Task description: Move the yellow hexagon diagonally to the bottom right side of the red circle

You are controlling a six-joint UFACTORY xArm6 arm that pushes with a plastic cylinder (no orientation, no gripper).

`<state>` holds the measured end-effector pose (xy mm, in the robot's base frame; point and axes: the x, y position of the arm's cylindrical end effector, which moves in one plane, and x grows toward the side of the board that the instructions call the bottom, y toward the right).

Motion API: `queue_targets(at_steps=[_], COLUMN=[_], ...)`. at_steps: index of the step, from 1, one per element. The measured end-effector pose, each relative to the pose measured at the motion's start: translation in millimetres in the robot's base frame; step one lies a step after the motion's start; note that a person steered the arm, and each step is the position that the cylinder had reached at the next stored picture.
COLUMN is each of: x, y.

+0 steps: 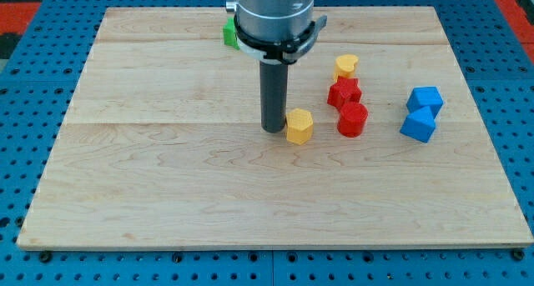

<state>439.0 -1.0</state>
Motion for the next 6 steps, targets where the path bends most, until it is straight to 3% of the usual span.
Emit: queue_targets(at_steps=[1,3,4,5,6], x=[-29.0,78.9,103.7,67.5,49.8], y=[4.5,60.6,90.2,65.1,84.1])
